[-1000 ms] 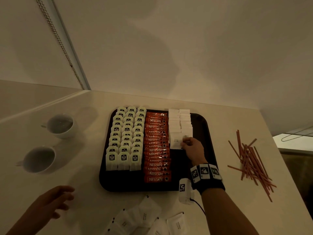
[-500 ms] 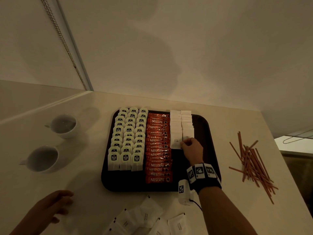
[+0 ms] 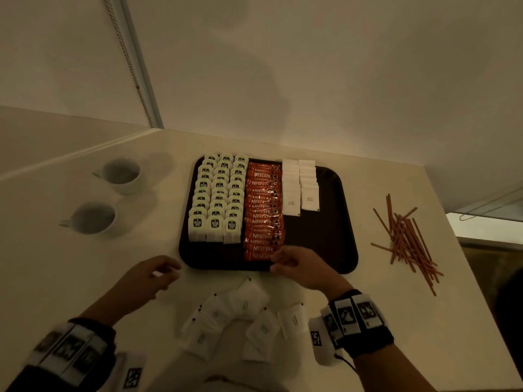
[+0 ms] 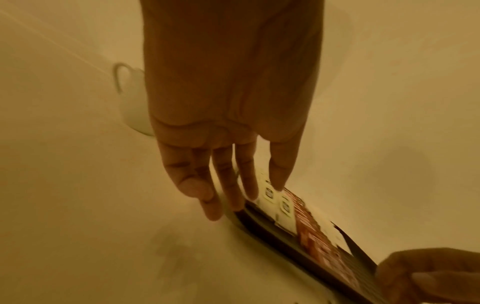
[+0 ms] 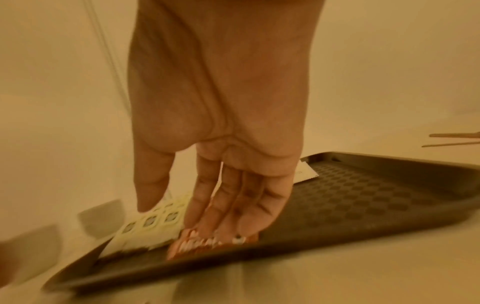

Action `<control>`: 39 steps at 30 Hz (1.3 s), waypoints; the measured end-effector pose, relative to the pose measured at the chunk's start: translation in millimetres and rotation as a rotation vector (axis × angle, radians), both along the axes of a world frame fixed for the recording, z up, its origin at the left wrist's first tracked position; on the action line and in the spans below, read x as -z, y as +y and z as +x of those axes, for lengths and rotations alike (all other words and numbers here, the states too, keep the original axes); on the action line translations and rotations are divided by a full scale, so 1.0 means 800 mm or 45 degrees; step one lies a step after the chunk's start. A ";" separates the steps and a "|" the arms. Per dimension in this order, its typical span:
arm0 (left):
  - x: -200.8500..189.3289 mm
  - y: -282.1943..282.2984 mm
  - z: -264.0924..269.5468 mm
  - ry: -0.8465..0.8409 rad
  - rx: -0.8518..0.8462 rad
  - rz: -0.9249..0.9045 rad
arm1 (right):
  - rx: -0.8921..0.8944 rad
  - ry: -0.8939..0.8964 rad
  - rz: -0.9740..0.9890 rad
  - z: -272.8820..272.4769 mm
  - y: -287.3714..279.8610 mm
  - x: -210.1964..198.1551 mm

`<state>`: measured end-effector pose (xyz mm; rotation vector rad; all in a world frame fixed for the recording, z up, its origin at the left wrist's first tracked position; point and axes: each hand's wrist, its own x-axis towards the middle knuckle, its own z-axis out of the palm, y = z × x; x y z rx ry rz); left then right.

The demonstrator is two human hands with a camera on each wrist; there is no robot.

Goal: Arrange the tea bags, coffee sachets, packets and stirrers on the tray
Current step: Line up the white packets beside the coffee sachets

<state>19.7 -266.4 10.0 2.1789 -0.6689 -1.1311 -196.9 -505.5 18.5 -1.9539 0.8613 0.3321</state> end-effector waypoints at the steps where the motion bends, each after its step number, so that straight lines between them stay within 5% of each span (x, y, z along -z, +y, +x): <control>1: 0.003 -0.005 -0.008 -0.031 0.072 0.018 | -0.062 0.076 -0.066 -0.005 0.013 0.002; 6: 0.014 -0.012 -0.041 -0.020 0.192 0.001 | -0.232 0.175 -0.263 -0.018 0.076 0.019; 12: 0.008 0.005 -0.057 0.096 0.094 -0.093 | -0.056 0.297 -0.543 0.018 0.142 0.052; 27: -0.011 0.012 -0.064 0.093 0.038 -0.243 | -0.190 0.210 -0.447 0.037 0.124 0.044; 33: -0.026 -0.021 -0.067 0.056 0.091 -0.294 | -0.151 0.218 -0.184 0.029 0.093 0.003; 36: -0.040 -0.046 -0.076 0.241 0.092 -0.364 | -0.109 0.063 -0.041 0.033 0.078 -0.036; 39: -0.062 -0.071 -0.085 0.700 -0.046 -0.589 | -0.136 -0.167 0.028 0.042 0.068 -0.084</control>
